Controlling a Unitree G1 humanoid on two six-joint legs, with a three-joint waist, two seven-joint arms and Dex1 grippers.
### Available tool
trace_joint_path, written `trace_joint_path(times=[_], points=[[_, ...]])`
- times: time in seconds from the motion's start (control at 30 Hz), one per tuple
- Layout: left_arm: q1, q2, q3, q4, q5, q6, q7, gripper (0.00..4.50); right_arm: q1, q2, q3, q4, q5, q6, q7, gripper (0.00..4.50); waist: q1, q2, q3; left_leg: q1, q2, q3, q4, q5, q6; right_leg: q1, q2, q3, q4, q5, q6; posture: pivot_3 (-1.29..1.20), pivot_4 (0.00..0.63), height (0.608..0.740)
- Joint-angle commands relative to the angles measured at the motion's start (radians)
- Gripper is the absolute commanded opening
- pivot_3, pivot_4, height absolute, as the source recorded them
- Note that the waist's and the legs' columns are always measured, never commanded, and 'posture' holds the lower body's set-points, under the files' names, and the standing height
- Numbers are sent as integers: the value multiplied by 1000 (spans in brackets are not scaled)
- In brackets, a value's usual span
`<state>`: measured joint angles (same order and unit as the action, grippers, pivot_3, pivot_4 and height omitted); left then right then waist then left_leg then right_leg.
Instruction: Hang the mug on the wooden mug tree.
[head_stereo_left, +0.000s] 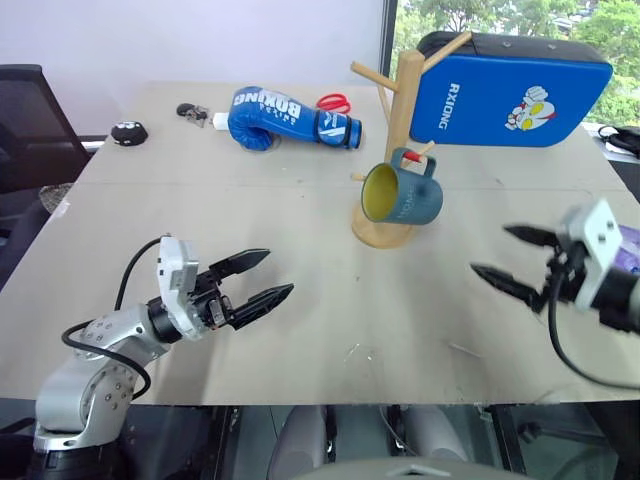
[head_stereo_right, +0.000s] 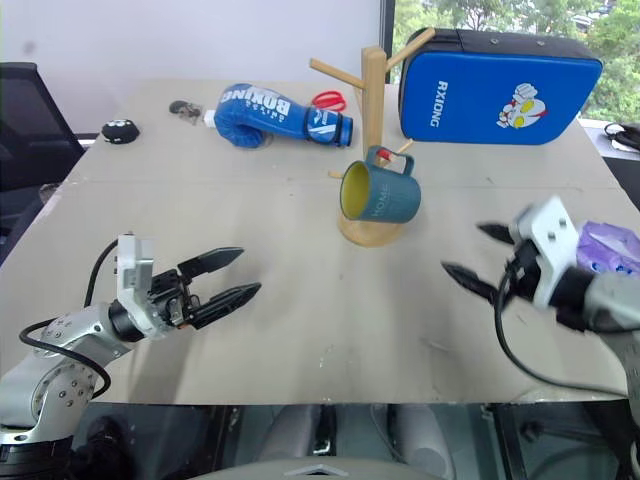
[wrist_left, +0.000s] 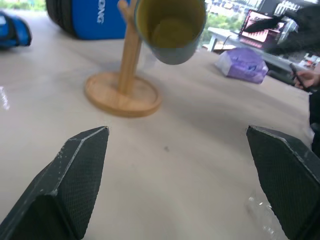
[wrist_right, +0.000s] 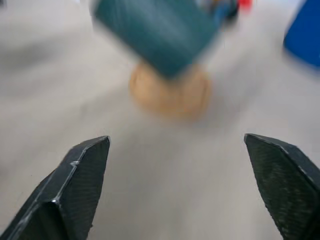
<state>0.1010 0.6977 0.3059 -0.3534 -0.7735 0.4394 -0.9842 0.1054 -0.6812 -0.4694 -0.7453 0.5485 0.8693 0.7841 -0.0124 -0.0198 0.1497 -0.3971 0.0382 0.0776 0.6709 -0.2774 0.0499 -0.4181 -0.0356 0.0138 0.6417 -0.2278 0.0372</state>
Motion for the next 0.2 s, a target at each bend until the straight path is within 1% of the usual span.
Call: trace_joint_path(times=[0.03,0.2], points=[[27,45,27,3,13,16,-24,4500,124,56,-62,-16,-41,-136,-17,4449,-2,0,0,1,0,1,0,0,0,0,0,1,0,0,0,0,150,740],[19,59,9,17,42,19,-15,4500,177,72,-44,29,-50,-221,-24,4449,-2,0,0,3,0,2,2,0,0,1,0,2,0,-2,3,0,150,740]])
